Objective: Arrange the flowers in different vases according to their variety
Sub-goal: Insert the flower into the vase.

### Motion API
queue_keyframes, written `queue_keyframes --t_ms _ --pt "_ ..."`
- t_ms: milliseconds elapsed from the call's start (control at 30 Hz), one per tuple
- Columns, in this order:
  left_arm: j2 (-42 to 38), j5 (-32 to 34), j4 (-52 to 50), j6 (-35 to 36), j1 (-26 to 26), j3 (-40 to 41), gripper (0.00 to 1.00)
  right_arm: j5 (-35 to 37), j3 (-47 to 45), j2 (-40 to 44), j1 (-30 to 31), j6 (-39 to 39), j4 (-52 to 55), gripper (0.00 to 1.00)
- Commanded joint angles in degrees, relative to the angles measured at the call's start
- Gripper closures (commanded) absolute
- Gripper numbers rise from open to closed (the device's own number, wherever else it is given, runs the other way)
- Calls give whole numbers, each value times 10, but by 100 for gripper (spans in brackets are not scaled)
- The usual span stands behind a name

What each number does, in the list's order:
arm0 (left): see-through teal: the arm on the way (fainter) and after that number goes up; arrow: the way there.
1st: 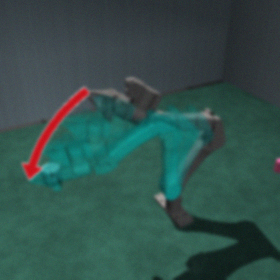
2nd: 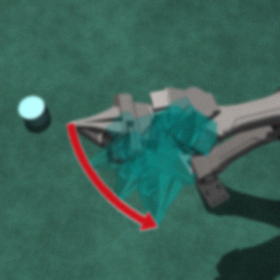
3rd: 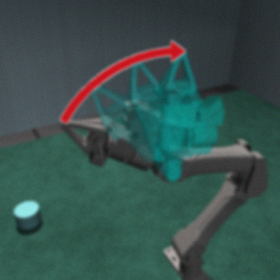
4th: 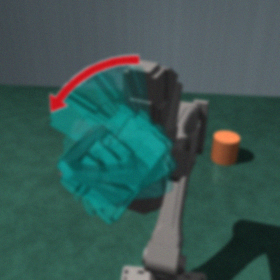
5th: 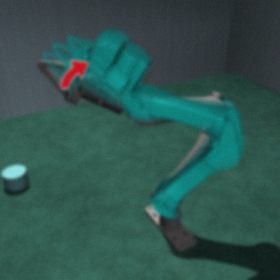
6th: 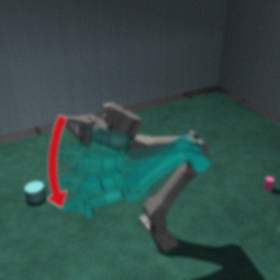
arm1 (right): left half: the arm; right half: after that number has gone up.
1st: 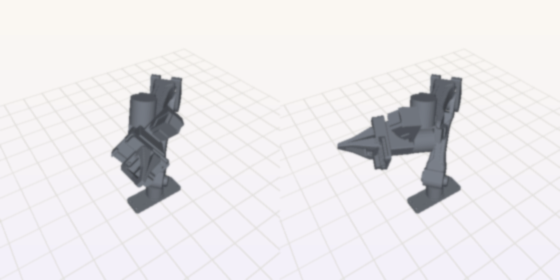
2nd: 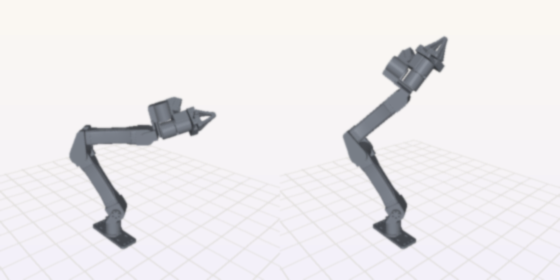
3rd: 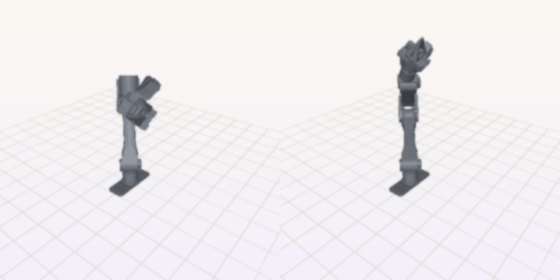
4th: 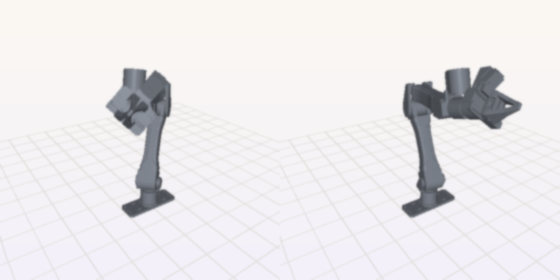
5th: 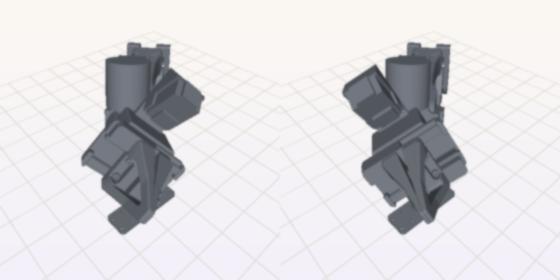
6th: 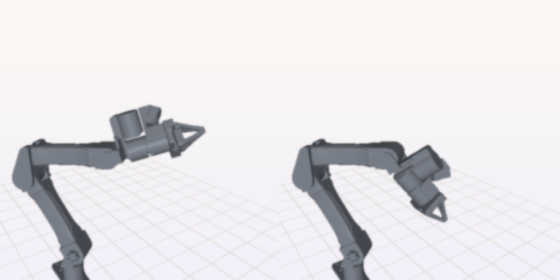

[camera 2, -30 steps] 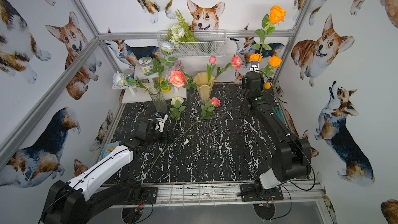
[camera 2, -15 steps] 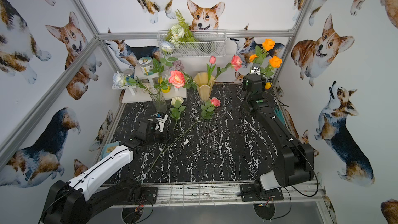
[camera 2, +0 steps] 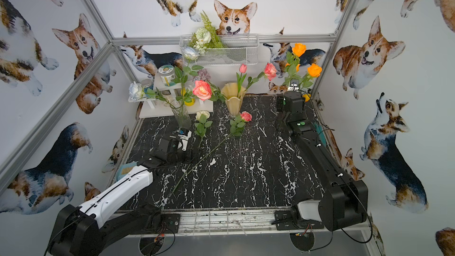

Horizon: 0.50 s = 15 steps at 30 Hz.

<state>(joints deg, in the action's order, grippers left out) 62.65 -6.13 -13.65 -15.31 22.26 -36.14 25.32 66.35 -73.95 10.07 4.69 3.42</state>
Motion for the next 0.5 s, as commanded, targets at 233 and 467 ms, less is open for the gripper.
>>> queue_keyframes --t_ms 233,467 --pt "40 62 -52 12 -1 -26 3 -81 -6 54 43 47 118 25" --pt "89 78 -82 17 0 -65 6 -128 -32 91 62 79 159 25"
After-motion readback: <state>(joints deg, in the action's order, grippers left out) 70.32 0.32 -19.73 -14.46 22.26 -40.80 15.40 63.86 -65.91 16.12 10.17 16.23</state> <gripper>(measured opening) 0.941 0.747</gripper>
